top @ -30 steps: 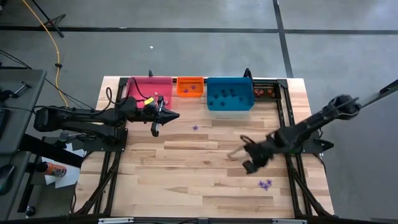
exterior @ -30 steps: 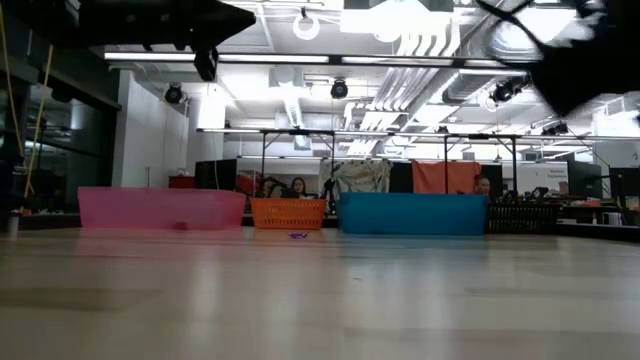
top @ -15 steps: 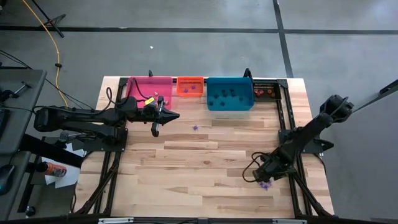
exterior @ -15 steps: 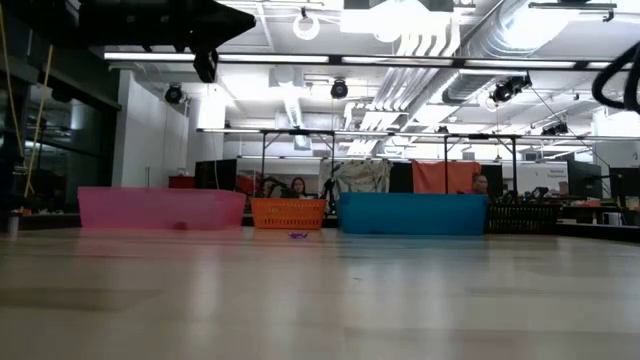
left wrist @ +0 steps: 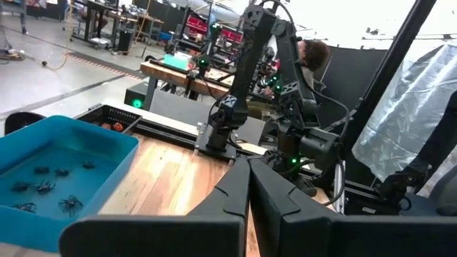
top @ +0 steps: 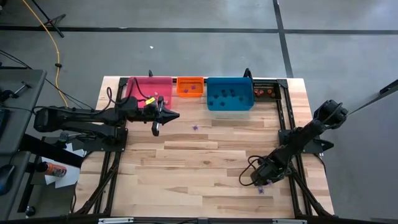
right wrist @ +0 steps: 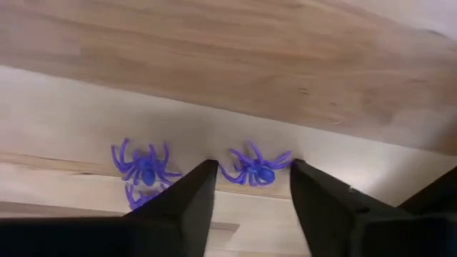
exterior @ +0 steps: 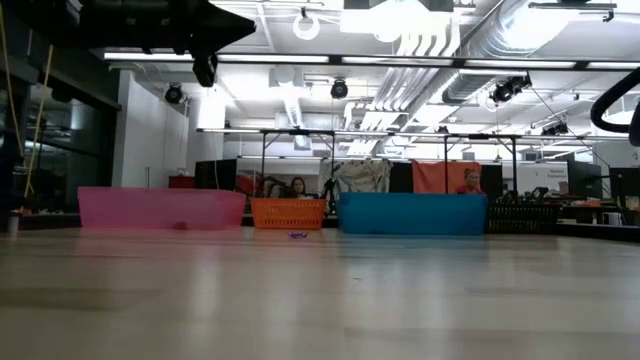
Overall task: Sort Halloween decoration
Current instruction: Put the violet spider toy into the orange bin
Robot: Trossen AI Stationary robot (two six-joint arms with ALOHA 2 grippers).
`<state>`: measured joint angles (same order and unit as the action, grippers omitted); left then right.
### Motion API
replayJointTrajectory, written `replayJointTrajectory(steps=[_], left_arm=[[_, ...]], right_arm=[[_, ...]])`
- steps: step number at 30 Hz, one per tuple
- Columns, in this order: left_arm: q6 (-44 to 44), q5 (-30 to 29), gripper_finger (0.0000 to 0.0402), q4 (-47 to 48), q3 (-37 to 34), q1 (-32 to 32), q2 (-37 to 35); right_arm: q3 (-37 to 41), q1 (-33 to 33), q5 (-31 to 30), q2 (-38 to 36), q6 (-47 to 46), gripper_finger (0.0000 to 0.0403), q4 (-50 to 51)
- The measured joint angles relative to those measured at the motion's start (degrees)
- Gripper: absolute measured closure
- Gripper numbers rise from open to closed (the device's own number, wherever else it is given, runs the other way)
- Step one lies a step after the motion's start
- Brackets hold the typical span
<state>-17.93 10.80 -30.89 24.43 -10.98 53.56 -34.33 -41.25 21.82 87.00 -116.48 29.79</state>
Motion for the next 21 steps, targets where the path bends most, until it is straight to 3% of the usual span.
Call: replayJointTrajectory(steps=[8, 12, 18, 21], left_arm=[[0.0, 0.0, 0.0401, 0.0, 0.0, -1.8, 0.0], [-1.4, 0.0, 0.0401, -0.6, 0.0, -2.6, 0.0], [-1.5, 0.0, 0.0401, -0.7, 0.0, -3.6, 0.0], [-1.6, 0.0, 0.0401, -1.9, 0.0, -3.8, 0.0]], right_arm=[[-0.3, 0.1, -1.5, -0.1, 7.1, 0.0386, 1.2], [-1.4, 0.8, -4.3, -2.5, 12.2, 0.0392, 4.4], [-3.0, 5.0, -18.3, -12.8, 20.6, 0.04, 14.1], [-2.9, 8.4, -26.2, -18.9, 30.1, 0.0401, 14.9]])
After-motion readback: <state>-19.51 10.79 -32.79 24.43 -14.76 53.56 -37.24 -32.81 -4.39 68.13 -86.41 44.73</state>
